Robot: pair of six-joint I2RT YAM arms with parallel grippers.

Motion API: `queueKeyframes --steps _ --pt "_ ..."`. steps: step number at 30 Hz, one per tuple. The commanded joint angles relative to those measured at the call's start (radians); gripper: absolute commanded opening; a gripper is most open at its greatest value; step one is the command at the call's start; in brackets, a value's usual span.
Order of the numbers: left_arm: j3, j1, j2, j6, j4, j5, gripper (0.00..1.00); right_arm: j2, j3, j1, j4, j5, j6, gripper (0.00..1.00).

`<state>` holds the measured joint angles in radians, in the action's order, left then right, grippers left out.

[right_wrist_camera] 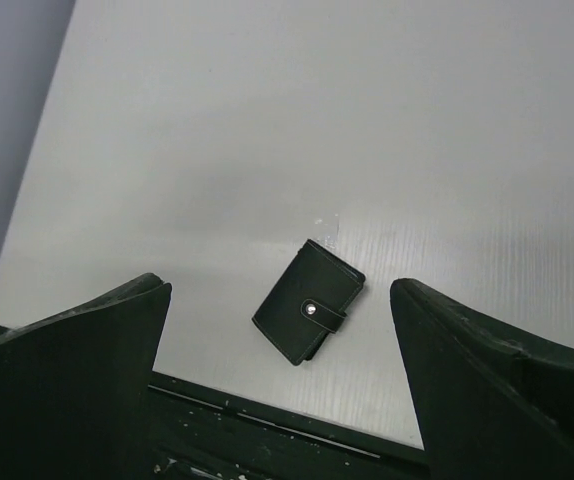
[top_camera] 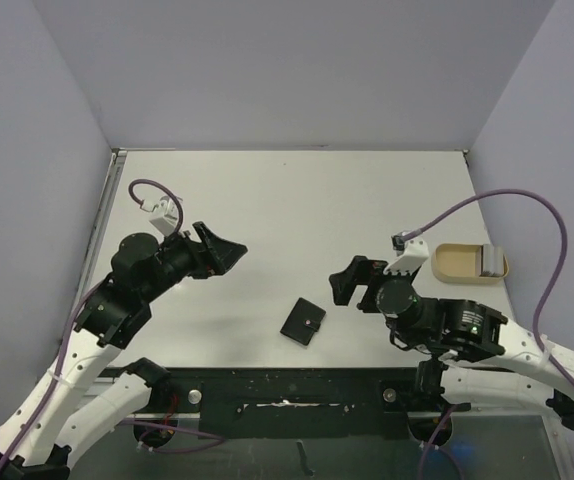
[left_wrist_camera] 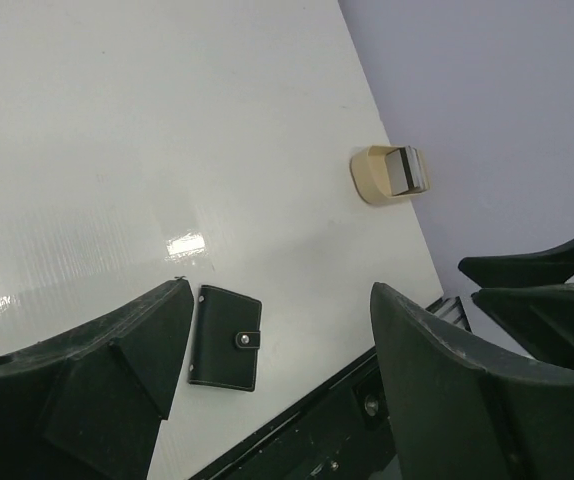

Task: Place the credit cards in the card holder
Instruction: Reset both arms

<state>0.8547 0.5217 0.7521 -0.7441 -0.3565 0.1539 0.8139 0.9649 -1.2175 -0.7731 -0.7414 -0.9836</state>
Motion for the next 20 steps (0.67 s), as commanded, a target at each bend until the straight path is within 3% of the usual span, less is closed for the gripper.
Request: queueKeyframes --steps 1,10,20 --pt "-0.027 -0.004 -0.023 -0.011 -0.012 0.017 0.72 -0.102 -0.012 0.006 -0.016 -0.057 -0.05 0.97" --pt "-0.121 -0.005 -0.069 -0.049 0.064 0.061 0.73 -0.243 -0.142 0.004 0.047 -0.033 -0.138 0.98" --pt "-0.138 -0.005 -0.064 -0.045 0.126 0.067 0.73 -0.208 -0.094 0.006 0.046 0.002 -0.124 0.97"
